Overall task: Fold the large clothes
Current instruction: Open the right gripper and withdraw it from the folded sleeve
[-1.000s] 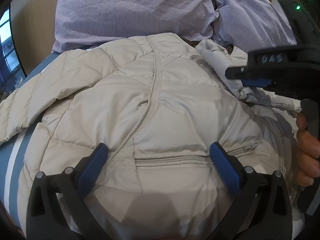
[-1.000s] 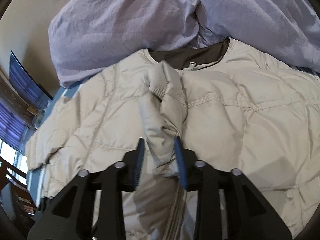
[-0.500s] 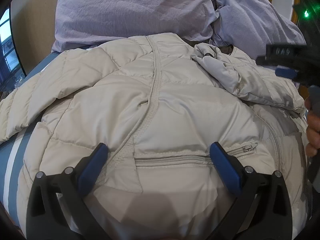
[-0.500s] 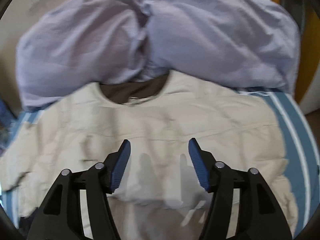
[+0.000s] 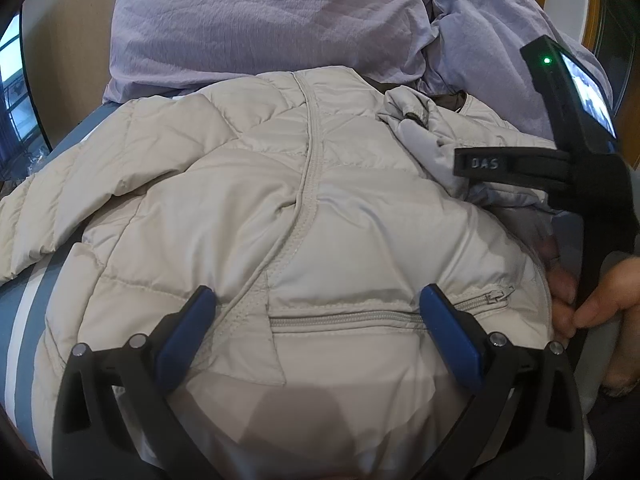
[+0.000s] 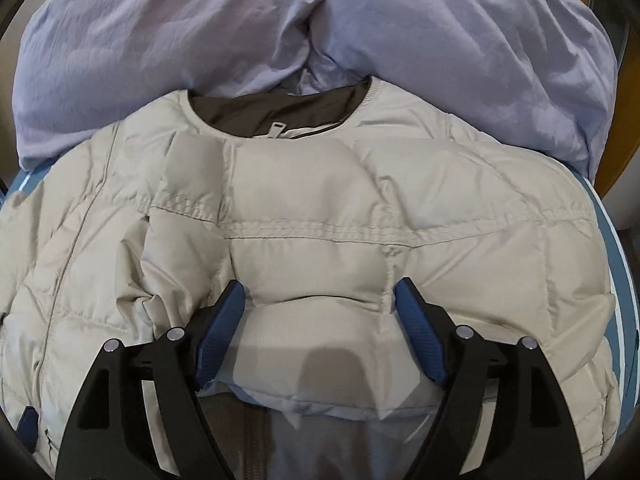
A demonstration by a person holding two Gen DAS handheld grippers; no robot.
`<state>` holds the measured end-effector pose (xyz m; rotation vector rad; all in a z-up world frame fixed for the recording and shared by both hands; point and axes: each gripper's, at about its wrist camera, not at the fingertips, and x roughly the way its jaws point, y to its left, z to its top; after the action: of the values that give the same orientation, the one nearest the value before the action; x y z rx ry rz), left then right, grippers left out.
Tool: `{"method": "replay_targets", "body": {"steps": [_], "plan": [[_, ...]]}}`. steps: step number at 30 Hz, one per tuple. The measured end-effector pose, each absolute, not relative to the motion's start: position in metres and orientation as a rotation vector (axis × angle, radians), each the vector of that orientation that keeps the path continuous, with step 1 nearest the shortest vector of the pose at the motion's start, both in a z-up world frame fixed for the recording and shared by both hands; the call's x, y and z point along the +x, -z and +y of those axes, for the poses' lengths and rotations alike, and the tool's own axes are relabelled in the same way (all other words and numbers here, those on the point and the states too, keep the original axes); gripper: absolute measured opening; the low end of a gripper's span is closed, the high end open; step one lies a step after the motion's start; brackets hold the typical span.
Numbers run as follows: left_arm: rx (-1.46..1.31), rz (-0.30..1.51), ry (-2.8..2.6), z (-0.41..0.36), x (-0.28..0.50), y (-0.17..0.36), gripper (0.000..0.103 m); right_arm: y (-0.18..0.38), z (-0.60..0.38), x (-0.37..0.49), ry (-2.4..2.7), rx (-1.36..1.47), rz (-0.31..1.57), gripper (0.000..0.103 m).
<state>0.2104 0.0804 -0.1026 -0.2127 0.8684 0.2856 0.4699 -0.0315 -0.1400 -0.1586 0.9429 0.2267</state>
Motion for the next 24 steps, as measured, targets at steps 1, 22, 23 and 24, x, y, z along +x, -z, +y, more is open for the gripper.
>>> {"method": "replay_targets", "body": {"steps": [1,22,23,24], "plan": [[-0.213,0.869,-0.286,0.0801,0.2103,0.1026,0.101,0.1400,-0.0314,0.4698,-0.227,-0.159,0.942,0.080],[-0.212,0.869,-0.285,0.0803,0.2108,0.1029,0.101,0.1443,-0.0359,0.4691,-0.211,-0.141,0.885,0.092],[-0.211,0.870,-0.287,0.0806,0.2107,0.1030,0.101,0.1446,-0.0361,0.4699,-0.212,-0.140,0.886,0.092],[-0.210,0.871,-0.287,0.0804,0.2107,0.1032,0.101,0.1449,-0.0363,0.4700,-0.213,-0.139,0.886,0.092]]}}
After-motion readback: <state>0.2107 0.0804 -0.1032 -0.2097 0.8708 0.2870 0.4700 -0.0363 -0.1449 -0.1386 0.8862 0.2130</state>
